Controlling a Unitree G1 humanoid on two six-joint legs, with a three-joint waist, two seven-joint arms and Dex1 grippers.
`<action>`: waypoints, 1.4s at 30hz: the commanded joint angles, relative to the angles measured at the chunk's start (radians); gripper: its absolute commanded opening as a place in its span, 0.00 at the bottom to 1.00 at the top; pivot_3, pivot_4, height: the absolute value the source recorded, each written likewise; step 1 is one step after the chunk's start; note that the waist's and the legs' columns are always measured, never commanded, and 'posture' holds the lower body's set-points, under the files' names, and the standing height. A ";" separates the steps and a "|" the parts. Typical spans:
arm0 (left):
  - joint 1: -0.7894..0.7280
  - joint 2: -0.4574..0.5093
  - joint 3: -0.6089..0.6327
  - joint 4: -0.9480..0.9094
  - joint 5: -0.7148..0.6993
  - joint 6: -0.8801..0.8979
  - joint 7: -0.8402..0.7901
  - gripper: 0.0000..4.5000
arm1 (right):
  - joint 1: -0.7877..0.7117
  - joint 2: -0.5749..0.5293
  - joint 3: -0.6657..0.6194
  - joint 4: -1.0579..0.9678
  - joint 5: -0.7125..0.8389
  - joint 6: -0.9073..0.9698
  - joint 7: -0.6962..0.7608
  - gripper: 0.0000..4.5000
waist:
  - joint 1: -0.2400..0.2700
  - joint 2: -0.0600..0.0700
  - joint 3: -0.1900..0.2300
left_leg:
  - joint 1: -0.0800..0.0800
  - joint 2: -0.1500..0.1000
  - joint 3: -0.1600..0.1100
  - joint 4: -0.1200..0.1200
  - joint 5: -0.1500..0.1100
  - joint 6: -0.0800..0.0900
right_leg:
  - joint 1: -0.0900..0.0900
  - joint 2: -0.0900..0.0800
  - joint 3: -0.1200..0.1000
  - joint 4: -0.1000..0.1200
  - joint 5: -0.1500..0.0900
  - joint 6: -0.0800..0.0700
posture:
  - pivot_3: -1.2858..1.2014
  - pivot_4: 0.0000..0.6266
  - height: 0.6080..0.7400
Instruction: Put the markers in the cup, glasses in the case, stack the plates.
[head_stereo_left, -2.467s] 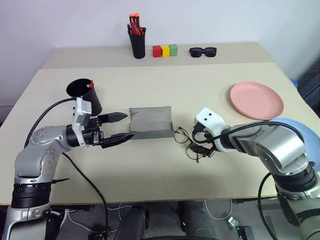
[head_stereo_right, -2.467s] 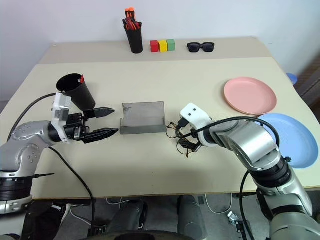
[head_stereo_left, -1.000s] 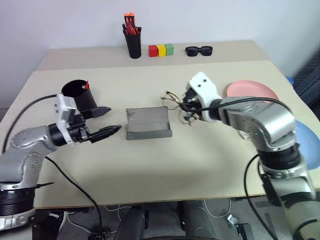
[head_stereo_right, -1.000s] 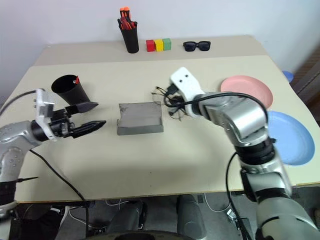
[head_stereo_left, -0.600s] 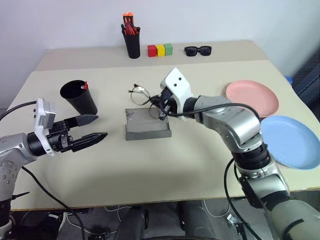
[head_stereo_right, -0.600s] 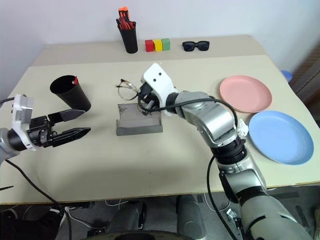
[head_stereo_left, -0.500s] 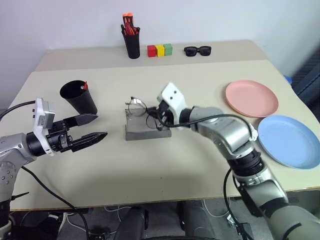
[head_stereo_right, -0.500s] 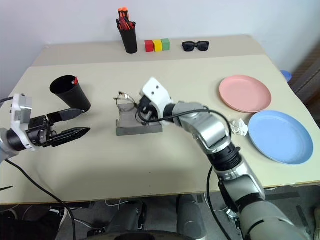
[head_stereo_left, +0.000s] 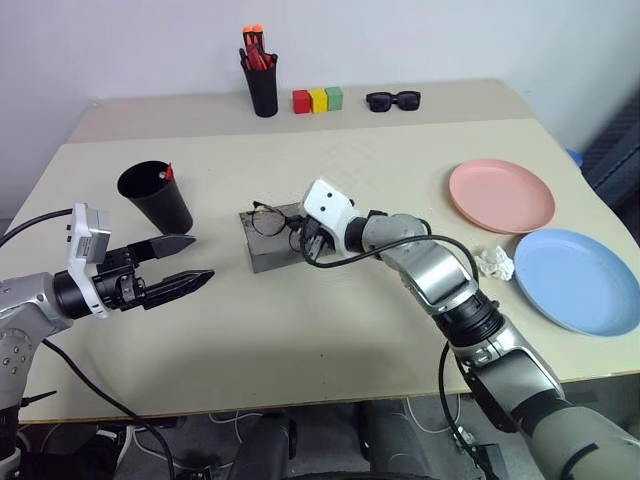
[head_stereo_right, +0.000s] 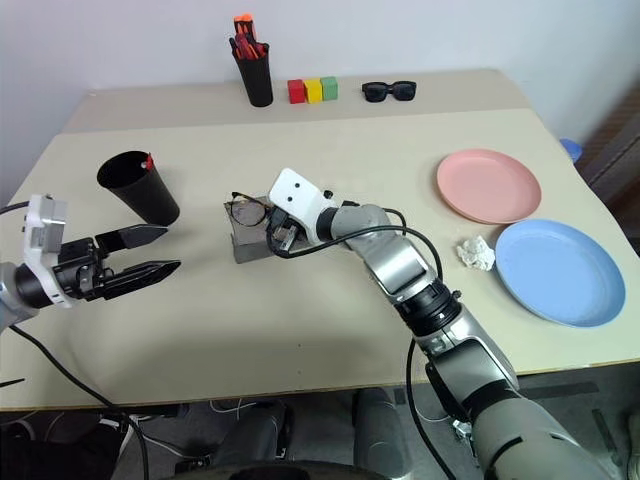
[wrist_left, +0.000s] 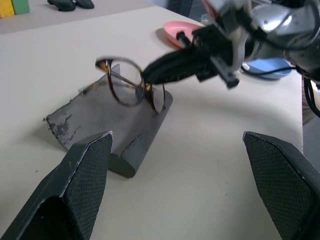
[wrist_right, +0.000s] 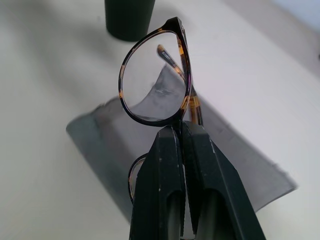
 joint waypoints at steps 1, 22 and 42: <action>-0.005 0.004 0.019 -0.023 -0.005 -0.020 0.004 0.96 | -0.056 0.008 -0.044 -0.044 0.001 -0.040 0.021 0.01 | -0.001 0.000 0.000 | 0.000 0.000 0.000 0.000 0.000 0.000 | 0.000 0.000 0.000 0.000 0.000 0.000 | 0.52 0.24 1.00; 0.002 -0.020 -0.014 -0.050 0.012 -0.046 0.028 0.96 | 0.005 0.013 0.075 0.262 -0.288 -0.588 0.063 0.01 | 0.000 0.000 0.000 | 0.000 0.000 0.000 0.000 0.000 0.000 | 0.000 0.000 0.000 0.000 0.000 0.000 | 0.52 0.24 1.00; -0.010 -0.028 -0.028 -0.049 0.017 -0.060 0.046 0.96 | 0.051 -0.010 0.048 0.213 -0.295 -0.499 0.221 0.01 | 0.000 0.000 0.000 | 0.000 0.000 0.000 0.000 0.000 0.000 | 0.000 0.000 0.000 0.000 0.000 0.000 | 0.52 0.24 1.00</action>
